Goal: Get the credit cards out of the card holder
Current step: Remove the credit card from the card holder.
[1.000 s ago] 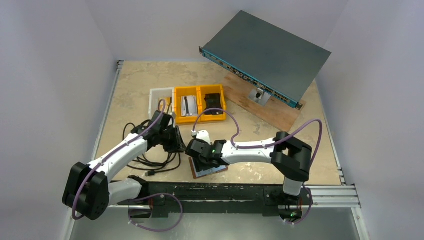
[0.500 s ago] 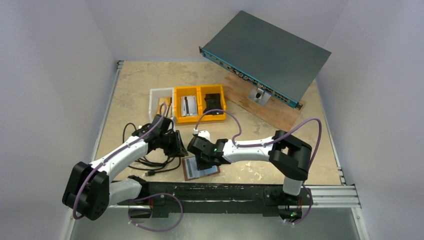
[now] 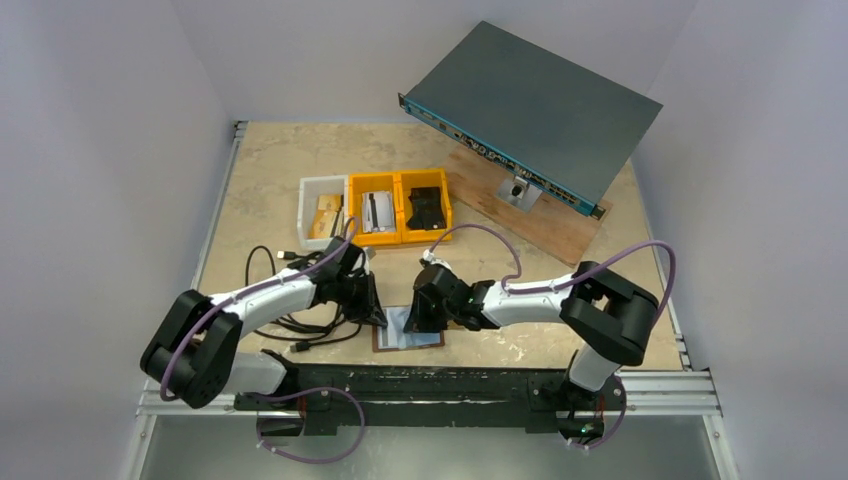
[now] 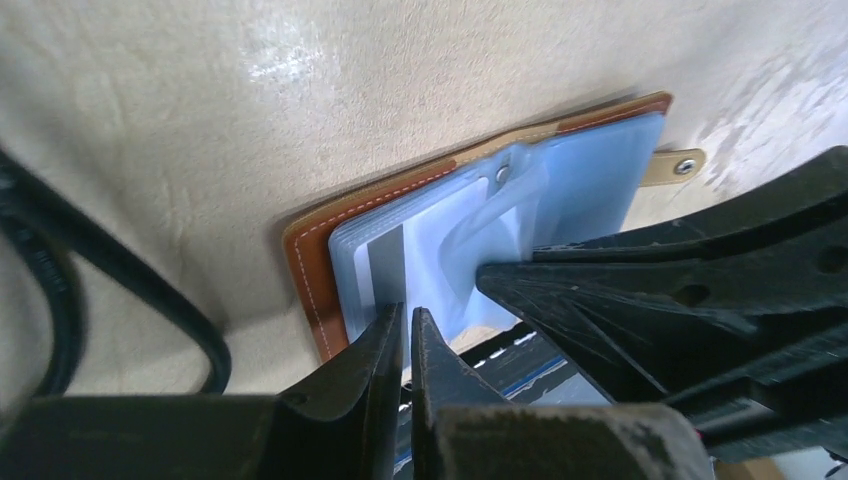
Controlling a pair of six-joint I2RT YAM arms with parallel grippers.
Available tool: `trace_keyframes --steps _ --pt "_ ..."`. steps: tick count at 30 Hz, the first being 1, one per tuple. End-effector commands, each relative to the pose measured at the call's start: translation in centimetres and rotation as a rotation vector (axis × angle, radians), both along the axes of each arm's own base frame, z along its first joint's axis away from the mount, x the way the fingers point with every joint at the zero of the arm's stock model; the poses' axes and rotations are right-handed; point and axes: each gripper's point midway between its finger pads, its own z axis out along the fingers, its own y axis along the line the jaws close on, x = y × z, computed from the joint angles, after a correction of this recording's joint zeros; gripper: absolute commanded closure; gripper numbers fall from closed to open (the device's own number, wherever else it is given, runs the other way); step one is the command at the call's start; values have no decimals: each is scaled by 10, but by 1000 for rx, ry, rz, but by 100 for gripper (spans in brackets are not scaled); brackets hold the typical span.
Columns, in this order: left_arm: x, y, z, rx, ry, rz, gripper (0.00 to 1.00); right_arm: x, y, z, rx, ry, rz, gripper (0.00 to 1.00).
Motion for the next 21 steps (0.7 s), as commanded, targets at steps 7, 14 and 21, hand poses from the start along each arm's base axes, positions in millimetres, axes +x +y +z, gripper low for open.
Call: trace_keyframes --steps 7,14,21 --pt "2 -13 -17 58 2 -9 98 0 -7 -2 102 32 -22 98" --pt "2 -14 -17 68 3 -10 100 9 4 22 143 -24 11 80" --pt "6 -17 -9 59 -9 -10 100 19 10 59 162 -89 21 60"
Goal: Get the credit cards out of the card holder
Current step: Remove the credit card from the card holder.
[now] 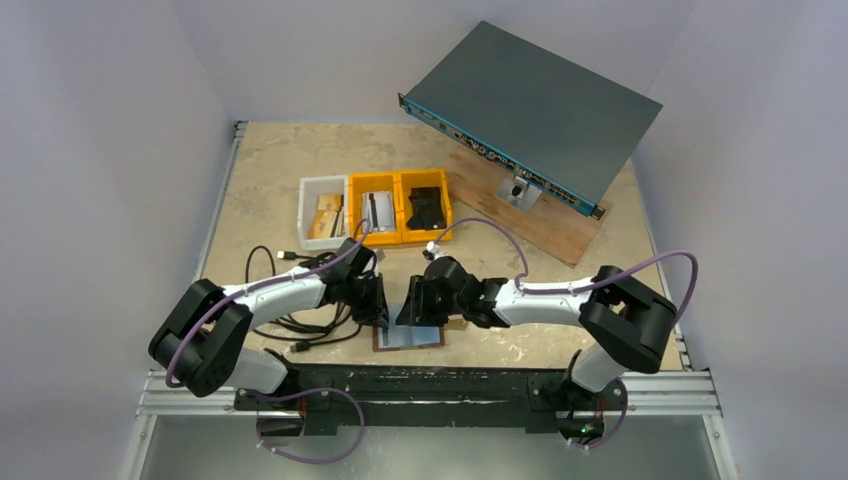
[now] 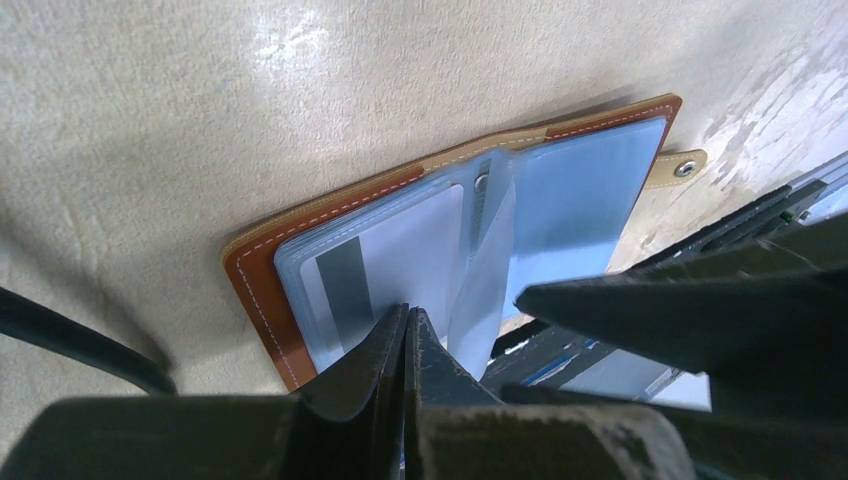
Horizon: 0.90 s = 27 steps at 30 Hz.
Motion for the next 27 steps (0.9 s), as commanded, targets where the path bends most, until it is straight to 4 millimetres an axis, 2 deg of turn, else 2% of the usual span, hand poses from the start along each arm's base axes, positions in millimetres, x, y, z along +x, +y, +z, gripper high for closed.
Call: trace_keyframes --steps 1,7,13,20,27 --pt "13 1 4 37 -47 22 100 14 7 37 26 -84 0 58" --pt "18 -11 27 -5 -84 0 98 22 -5 56 -10 -135 -40 57" --pt "24 -29 44 -57 -109 -17 93 30 -38 71 -86 -195 -139 53" --pt "24 -67 40 -113 -82 -68 92 29 -69 78 -99 -225 -223 52" --pt "21 -90 18 -145 4 -86 90 26 -71 66 -123 -204 -217 52"
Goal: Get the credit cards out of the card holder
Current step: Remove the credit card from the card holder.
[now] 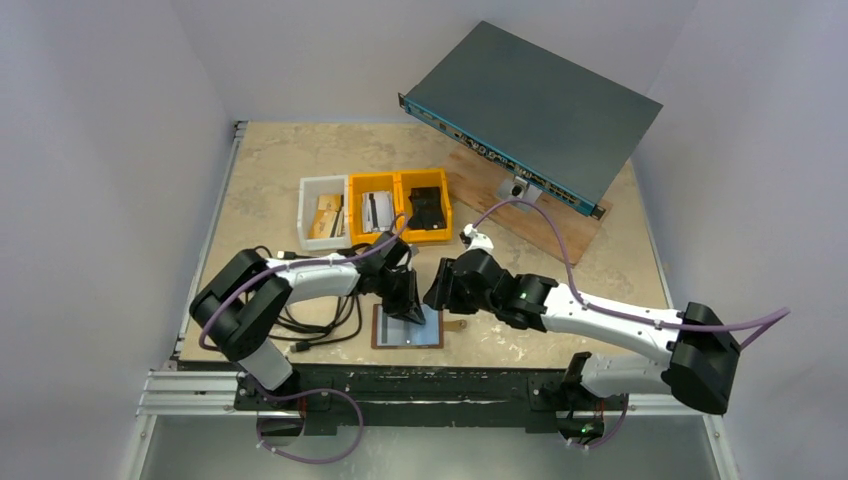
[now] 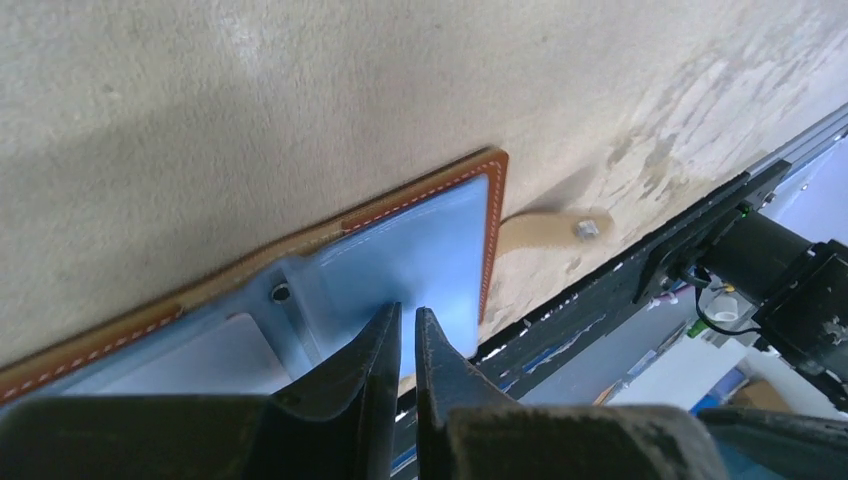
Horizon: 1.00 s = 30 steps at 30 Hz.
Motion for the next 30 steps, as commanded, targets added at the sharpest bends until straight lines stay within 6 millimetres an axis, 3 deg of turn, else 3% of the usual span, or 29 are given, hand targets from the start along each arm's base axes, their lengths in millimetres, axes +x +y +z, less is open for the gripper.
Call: trace_keyframes --steps 1,9,13,19,25,30 --pt "9 -23 10 -91 1 4 89 2 -7 -16 -44 13 -30 52" --pt "16 -1 32 -50 -84 37 85 3 15 -26 -33 25 37 52" --pt "24 34 42 12 -142 90 84 6 27 -22 -17 22 67 52" --pt "28 87 37 79 -160 190 82 2 55 -23 15 31 134 53" --pt "19 94 23 83 -131 210 84 -7 86 -39 69 88 216 54" --pt "13 96 11 83 -116 215 85 -13 94 -54 86 135 243 54"
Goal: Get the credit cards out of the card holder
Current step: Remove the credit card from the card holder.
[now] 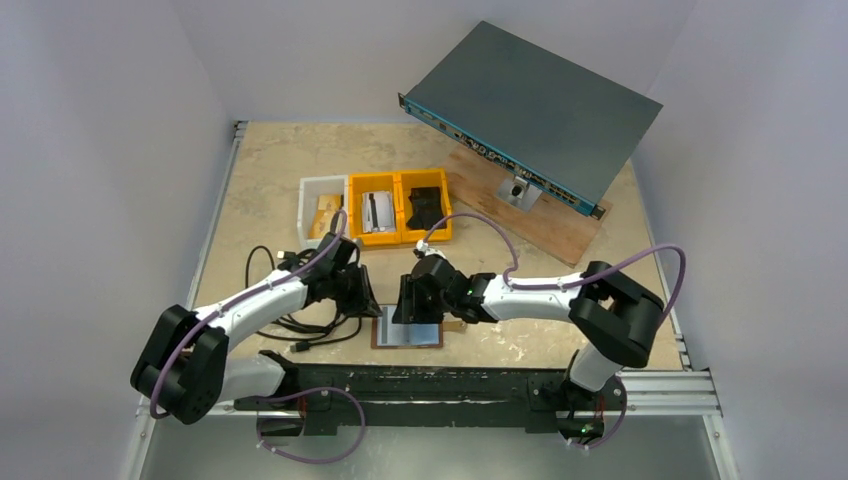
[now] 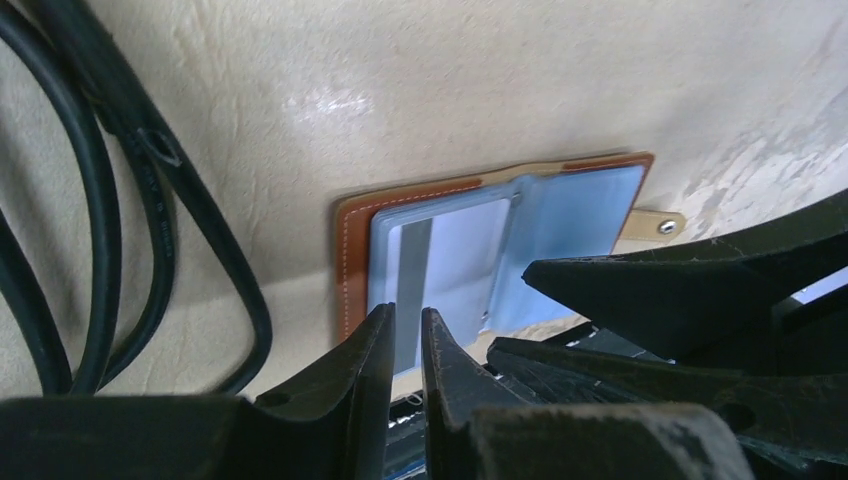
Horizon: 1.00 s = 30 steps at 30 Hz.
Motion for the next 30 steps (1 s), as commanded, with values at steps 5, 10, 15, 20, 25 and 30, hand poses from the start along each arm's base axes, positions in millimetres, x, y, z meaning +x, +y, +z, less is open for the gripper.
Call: trace_keyframes --steps 5,10,15,20,25,30 --pt "-5 -3 -12 -35 4 -14 86 -4 24 9 115 32 41 54" --pt "-7 -5 -17 -48 18 -15 89 -3 18 -2 114 56 23 55" --pt "-7 -6 -18 -55 16 -16 92 -2 13 -10 93 61 13 55" --pt "-9 -5 -22 -48 28 -14 93 -3 9 -17 78 69 9 55" --pt "-10 -3 -22 -40 31 -10 94 -3 6 -17 70 69 4 55" --pt "-6 0 -10 -30 -8 -9 93 0 5 -7 73 48 1 55"
